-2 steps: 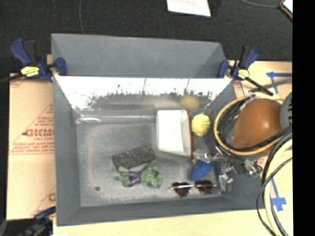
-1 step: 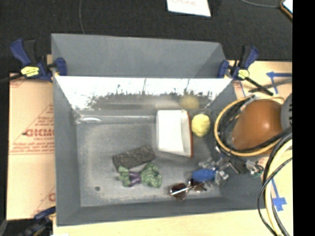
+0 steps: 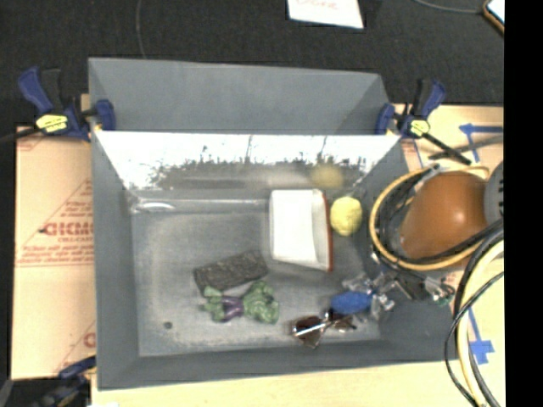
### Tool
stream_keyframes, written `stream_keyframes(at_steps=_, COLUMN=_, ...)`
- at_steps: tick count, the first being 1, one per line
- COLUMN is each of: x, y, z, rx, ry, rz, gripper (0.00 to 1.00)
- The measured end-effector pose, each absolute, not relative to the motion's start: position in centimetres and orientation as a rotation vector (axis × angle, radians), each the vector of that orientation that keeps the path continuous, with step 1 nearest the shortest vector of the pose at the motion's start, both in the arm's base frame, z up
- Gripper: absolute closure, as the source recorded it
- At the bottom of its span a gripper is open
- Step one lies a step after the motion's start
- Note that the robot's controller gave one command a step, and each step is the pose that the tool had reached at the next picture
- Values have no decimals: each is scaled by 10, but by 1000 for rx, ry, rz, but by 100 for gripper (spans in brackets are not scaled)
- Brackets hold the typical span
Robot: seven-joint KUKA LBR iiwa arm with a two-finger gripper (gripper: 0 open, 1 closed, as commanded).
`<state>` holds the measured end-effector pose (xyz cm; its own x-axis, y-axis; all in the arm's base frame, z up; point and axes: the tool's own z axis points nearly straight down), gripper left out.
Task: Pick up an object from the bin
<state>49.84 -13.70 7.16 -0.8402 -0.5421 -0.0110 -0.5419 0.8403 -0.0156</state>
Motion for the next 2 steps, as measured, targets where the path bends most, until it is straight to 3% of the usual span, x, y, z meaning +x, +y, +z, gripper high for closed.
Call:
stream_keyframes(at_steps=1, x=499, y=-138, z=74, rx=-885, ry=2996, rz=-21, gripper=100)
stream_keyframes(at_steps=2, x=496, y=-136, z=99, rx=-882, ry=3007, rz=-10, gripper=100)
